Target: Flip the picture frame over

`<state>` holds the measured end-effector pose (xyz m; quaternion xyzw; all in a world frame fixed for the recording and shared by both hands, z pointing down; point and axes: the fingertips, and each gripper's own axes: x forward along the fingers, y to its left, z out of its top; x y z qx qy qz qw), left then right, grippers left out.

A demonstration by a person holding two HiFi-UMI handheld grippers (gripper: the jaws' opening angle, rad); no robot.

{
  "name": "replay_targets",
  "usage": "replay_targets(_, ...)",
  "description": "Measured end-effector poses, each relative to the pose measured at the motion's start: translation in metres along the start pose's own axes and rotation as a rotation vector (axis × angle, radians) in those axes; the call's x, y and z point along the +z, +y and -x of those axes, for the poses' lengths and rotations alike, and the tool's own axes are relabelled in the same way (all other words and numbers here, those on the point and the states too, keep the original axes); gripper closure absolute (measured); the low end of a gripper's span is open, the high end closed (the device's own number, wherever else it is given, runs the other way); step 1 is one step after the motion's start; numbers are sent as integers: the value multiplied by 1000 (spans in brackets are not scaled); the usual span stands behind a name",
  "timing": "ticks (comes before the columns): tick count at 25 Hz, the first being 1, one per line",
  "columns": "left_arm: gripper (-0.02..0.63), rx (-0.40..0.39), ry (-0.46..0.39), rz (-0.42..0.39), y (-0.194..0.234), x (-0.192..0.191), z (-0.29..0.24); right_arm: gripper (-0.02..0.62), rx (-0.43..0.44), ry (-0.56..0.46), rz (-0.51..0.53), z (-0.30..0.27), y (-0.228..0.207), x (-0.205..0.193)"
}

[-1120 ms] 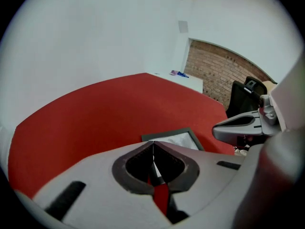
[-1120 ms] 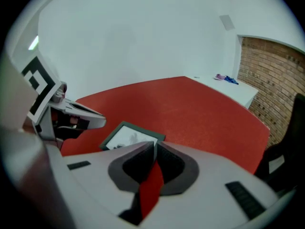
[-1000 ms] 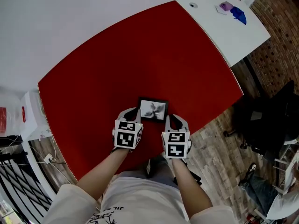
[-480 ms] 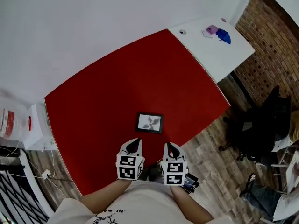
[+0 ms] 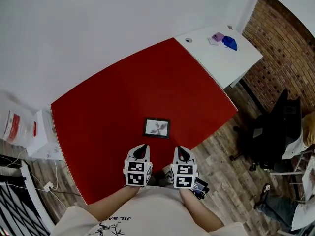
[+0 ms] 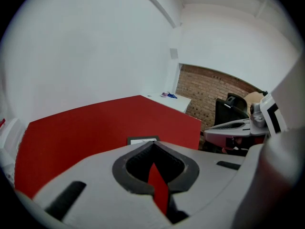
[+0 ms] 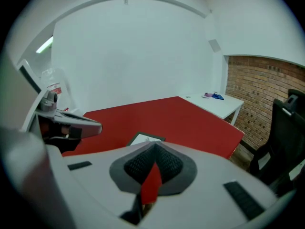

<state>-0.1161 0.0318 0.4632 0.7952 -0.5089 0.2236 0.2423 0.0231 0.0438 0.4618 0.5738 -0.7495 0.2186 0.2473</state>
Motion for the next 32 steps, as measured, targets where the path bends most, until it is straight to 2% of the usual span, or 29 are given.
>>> replay_targets(32,600,9,-13,5,-2,-14,30,591,2,-32,0,30,19,-8)
